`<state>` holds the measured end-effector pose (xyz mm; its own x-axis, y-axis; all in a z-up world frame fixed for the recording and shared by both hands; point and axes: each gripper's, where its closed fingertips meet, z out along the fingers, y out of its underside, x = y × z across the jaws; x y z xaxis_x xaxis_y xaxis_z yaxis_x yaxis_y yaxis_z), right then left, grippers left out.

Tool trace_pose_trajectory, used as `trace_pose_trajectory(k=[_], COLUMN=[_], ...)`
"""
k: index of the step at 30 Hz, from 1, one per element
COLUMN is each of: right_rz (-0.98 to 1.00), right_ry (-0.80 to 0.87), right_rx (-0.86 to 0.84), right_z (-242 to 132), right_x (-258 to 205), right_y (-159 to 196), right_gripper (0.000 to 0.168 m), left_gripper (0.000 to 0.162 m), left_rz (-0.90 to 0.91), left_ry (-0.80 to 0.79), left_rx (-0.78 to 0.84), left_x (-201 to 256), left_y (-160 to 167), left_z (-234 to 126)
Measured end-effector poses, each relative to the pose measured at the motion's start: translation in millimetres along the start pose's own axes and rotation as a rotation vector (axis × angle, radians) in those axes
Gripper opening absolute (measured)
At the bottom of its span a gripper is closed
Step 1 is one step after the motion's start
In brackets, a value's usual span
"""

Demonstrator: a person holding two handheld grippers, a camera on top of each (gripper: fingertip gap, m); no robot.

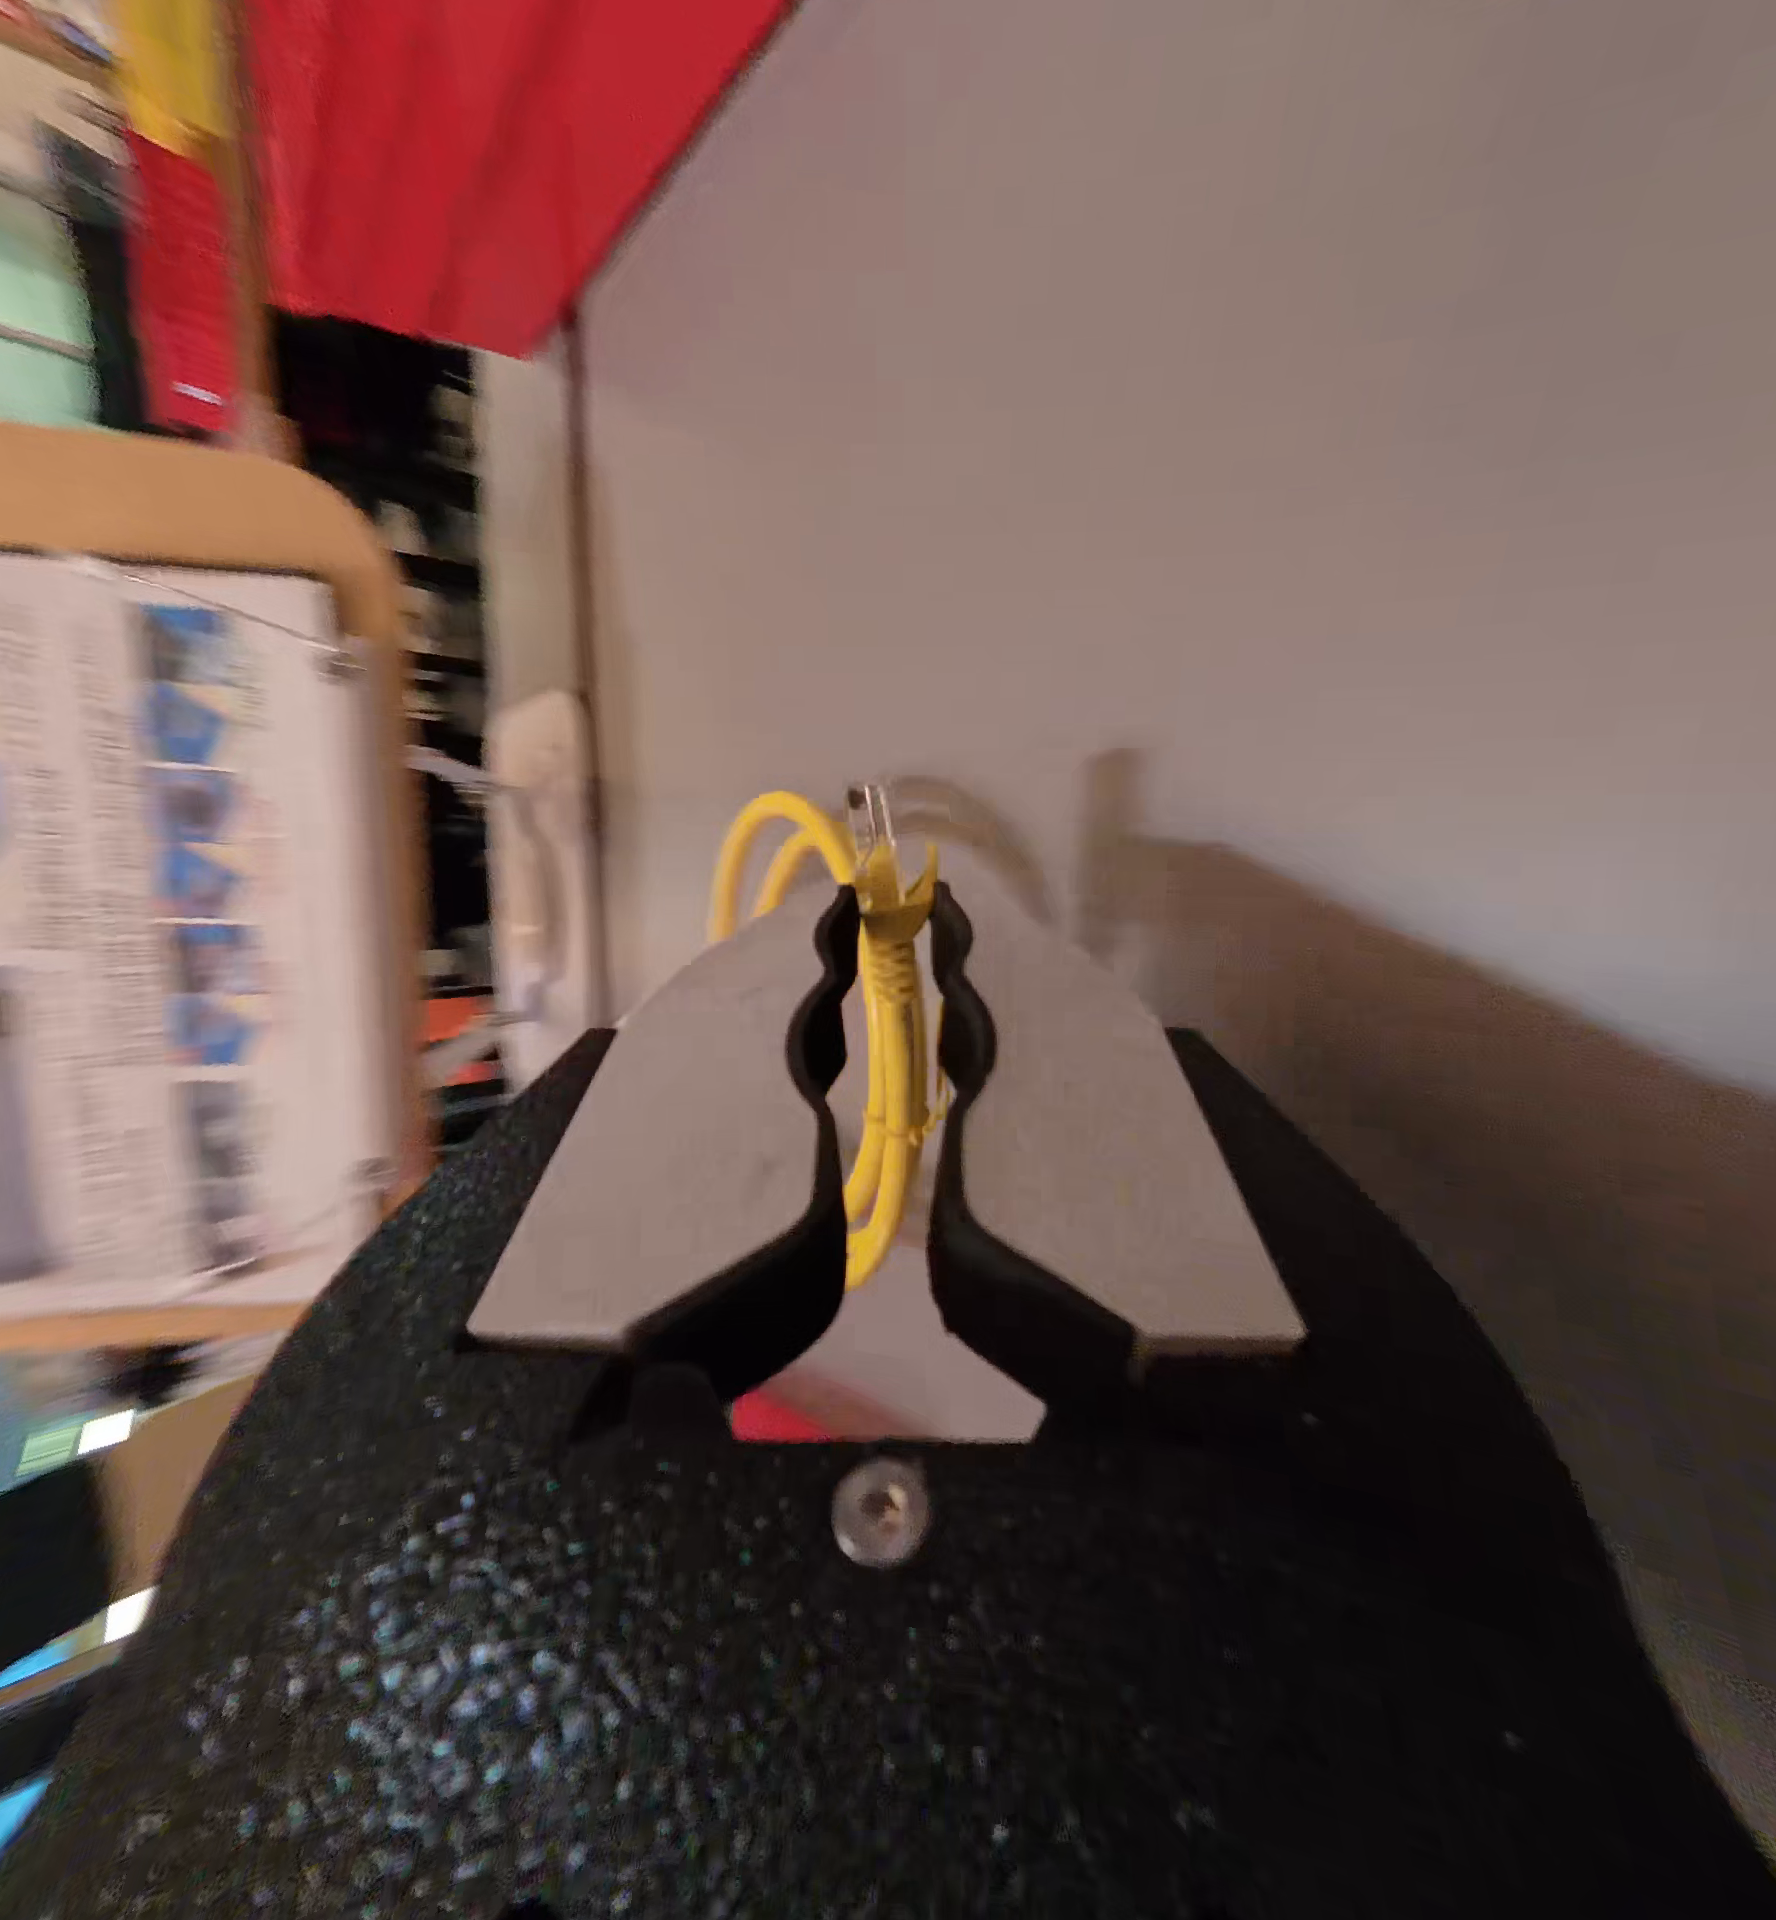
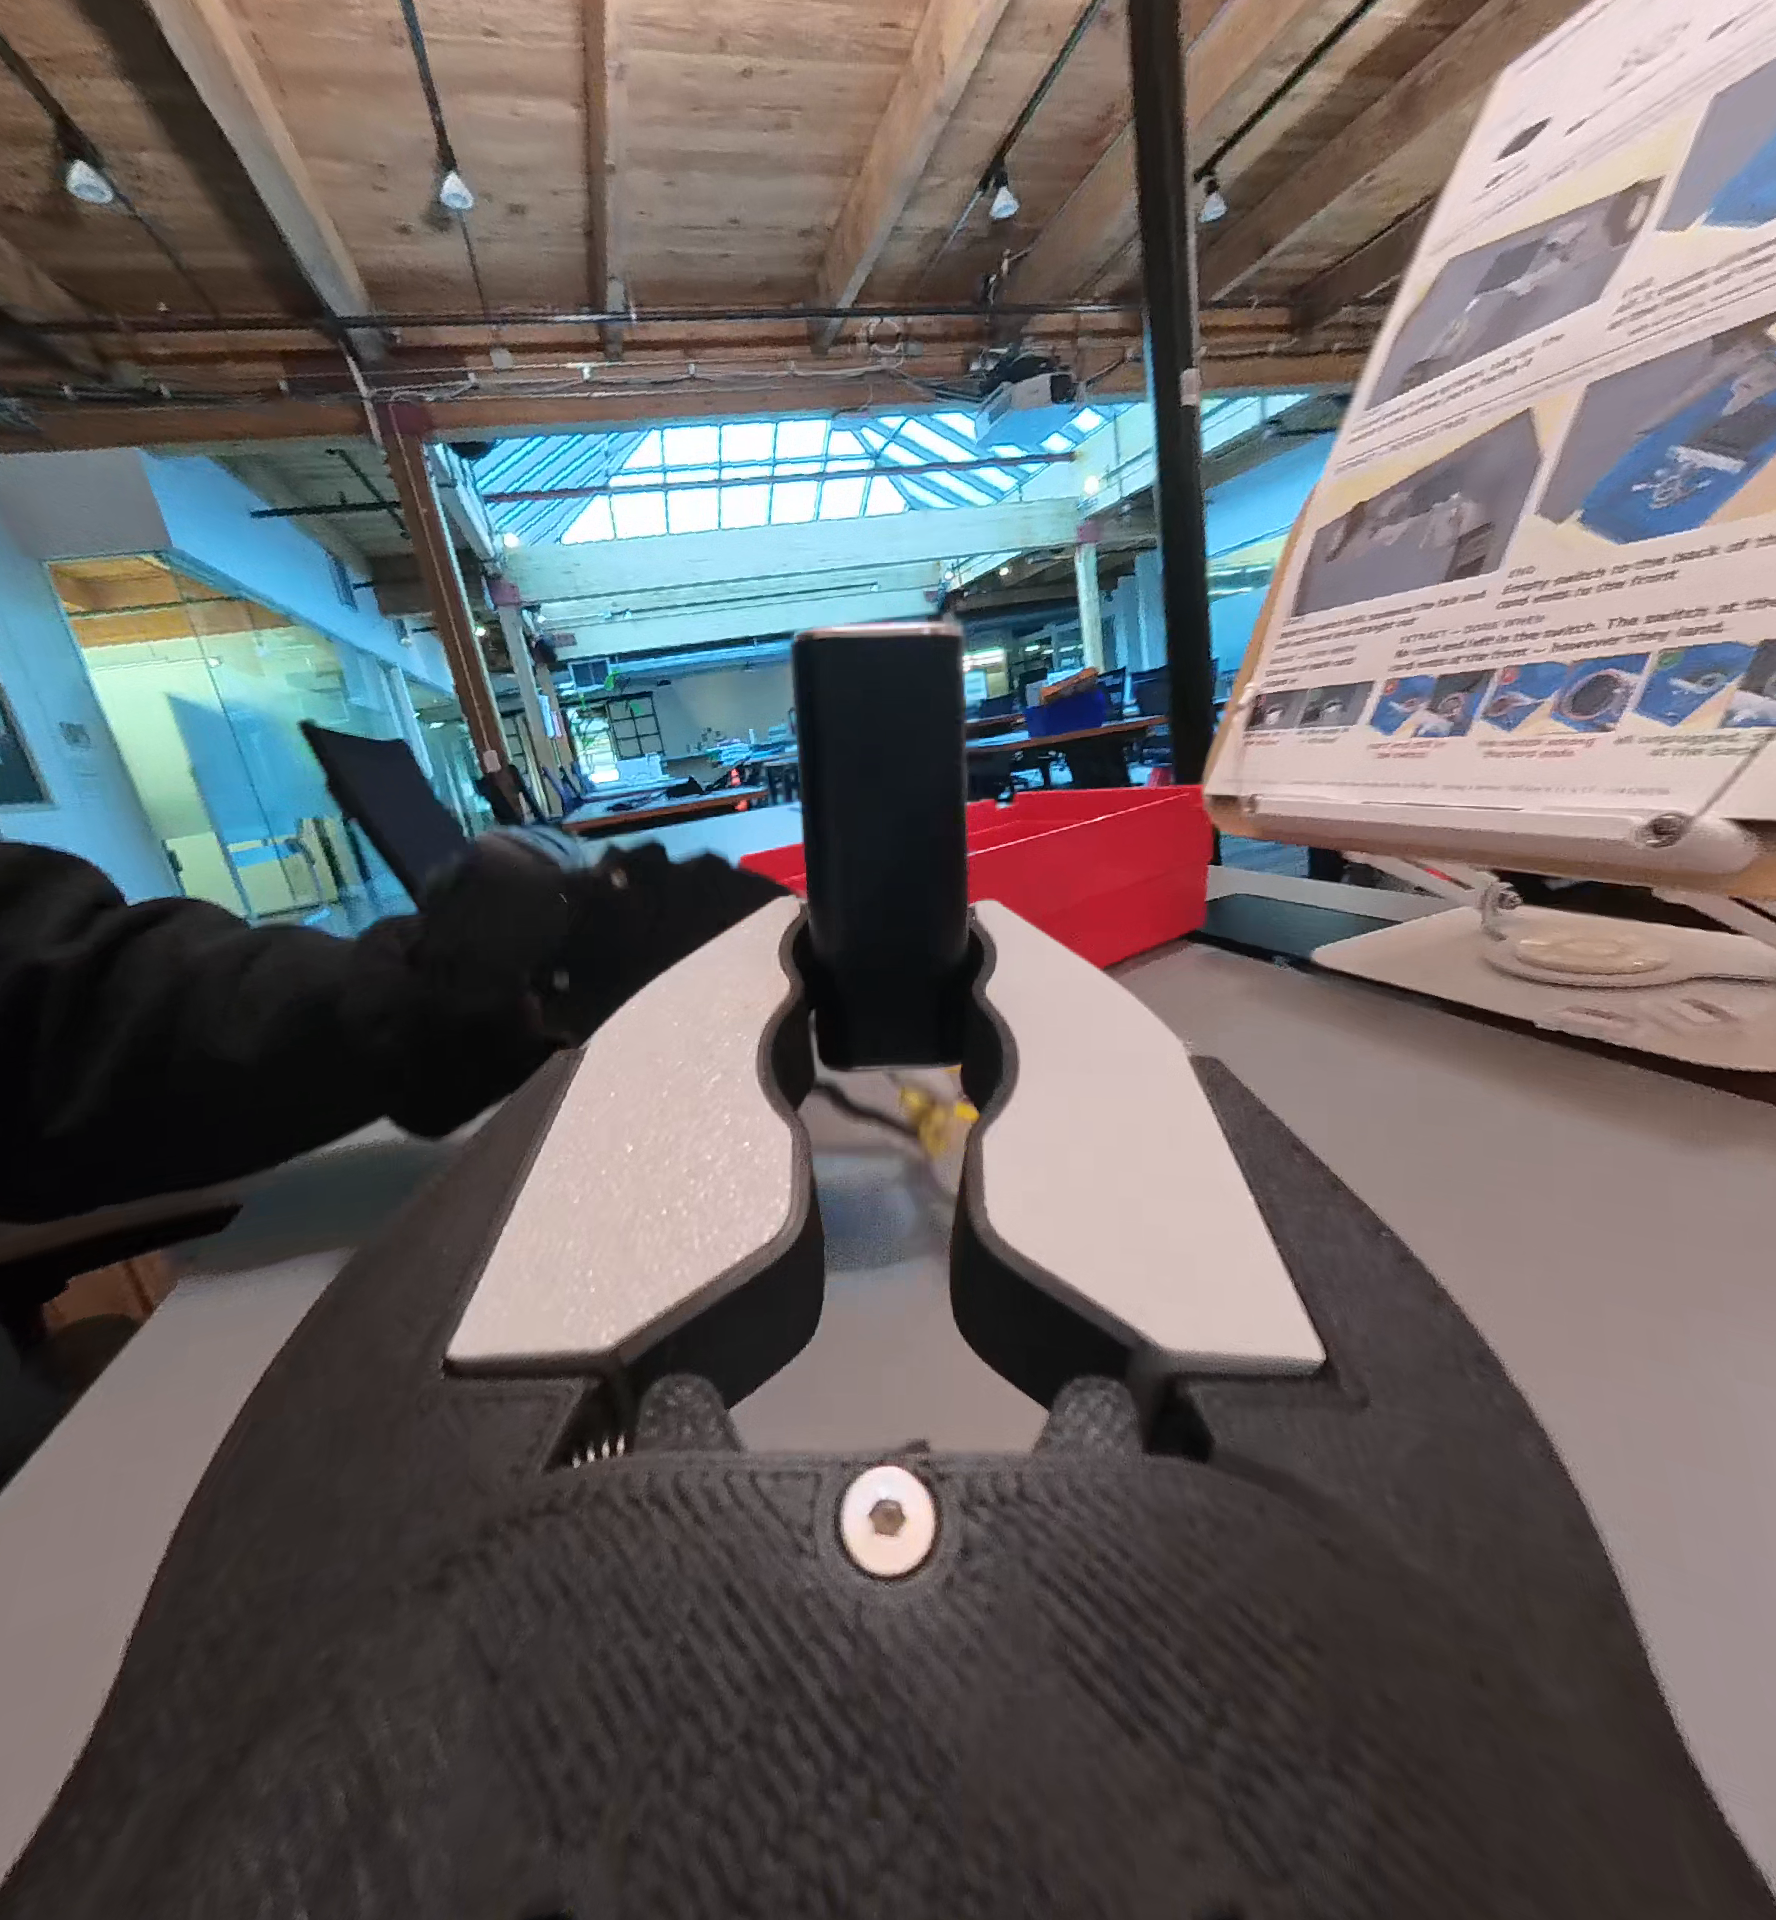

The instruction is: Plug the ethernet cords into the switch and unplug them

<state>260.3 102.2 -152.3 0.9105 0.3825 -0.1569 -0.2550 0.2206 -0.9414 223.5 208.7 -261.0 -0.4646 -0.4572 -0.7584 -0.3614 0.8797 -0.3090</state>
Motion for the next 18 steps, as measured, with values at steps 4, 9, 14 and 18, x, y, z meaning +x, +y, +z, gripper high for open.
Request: trace_pose_trajectory(k=[4, 9, 14, 18], right_rz=[0.006, 0.064, 0.172, 0.168], right_ry=[-0.046, -0.172, -0.278, -0.359], right_rx=[-0.058, -0.140, -0.295, -0.335], right_z=[1, 16, 33, 43], right_x=[-21, -49, -76, -103], right_y=[11, 22, 33, 22], right_gripper=[0.025, 0.026, 0.026, 0.025], left_gripper=[0.013, 0.013, 0.013, 0.013], left_rz=[0.326, 0.753, 1.002, 1.147], left_ry=[-0.303, -0.605, -0.703, -0.685], left_rx=[-0.081, -0.181, -0.189, -0.158], left_x=[-49, -91, -106, -100], left_y=[-22, -62, -88, -101], left_z=[-58, -124, -159, -168])
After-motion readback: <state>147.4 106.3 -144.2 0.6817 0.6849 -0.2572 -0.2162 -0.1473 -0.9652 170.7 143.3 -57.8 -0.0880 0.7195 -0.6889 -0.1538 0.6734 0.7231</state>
